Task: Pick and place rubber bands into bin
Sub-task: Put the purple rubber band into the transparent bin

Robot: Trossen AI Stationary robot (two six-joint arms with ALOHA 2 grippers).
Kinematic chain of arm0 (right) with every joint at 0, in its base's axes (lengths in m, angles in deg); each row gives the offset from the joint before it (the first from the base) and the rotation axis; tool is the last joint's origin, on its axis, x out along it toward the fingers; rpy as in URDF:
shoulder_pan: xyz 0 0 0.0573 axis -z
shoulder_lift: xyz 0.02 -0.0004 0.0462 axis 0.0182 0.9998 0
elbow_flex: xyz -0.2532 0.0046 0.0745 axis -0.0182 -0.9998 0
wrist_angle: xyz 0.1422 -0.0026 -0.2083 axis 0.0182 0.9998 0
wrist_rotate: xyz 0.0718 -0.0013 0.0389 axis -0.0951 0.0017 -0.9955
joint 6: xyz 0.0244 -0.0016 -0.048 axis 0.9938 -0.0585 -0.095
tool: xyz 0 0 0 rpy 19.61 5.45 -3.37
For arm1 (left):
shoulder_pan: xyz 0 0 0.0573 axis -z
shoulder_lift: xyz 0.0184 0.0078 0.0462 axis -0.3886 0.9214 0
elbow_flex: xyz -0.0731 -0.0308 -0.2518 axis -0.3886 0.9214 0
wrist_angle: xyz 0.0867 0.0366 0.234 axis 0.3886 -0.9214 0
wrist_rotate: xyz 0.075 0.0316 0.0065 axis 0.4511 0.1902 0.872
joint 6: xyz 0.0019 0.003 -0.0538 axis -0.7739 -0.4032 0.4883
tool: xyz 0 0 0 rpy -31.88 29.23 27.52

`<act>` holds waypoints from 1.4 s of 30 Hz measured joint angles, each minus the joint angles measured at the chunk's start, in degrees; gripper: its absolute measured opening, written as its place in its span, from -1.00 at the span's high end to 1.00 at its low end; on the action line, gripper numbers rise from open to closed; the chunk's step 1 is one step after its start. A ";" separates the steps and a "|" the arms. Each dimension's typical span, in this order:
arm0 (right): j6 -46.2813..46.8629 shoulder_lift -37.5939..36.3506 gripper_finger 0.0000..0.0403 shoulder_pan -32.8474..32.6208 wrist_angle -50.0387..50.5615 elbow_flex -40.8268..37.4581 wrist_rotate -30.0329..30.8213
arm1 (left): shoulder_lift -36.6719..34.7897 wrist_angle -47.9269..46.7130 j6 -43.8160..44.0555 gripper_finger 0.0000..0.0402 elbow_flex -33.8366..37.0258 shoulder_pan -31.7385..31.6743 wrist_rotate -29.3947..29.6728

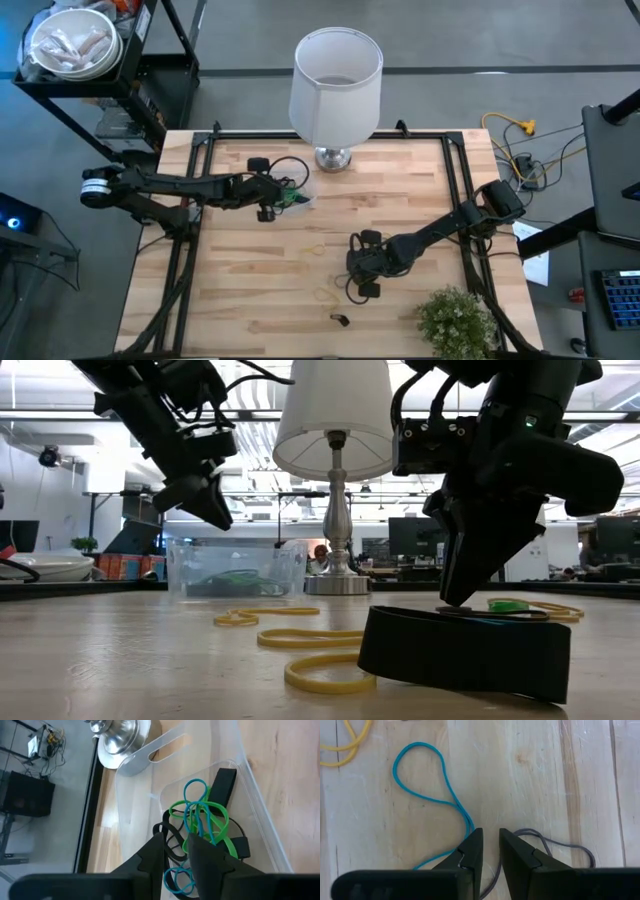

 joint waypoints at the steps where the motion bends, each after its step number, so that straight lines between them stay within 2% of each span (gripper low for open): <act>1: 0.27 0.00 0.72 0.00 -0.02 -0.05 0.01 | 0.00 0.00 0.66 0.64 0.00 0.00 0.00; 15: 3.37 -0.04 0.72 0.00 0.69 -1.05 0.02 | 0.00 0.45 10.40 0.64 0.73 0.05 0.00; 22: 3.36 -0.07 0.72 0.02 2.18 -0.59 0.13 | -0.41 2.43 9.92 0.64 3.97 0.07 0.00; 32: 5.98 -0.01 0.72 0.02 3.63 -0.59 1.70 | -4.04 2.47 10.26 0.64 2.93 0.71 0.04; 37: 6.02 0.71 0.72 0.04 3.63 -0.94 3.17 | -9.54 2.44 11.75 0.64 2.25 6.42 -1.70; 42: 6.39 1.03 0.72 0.00 3.26 -1.31 3.37 | -17.61 2.47 13.36 0.64 2.12 17.55 -2.05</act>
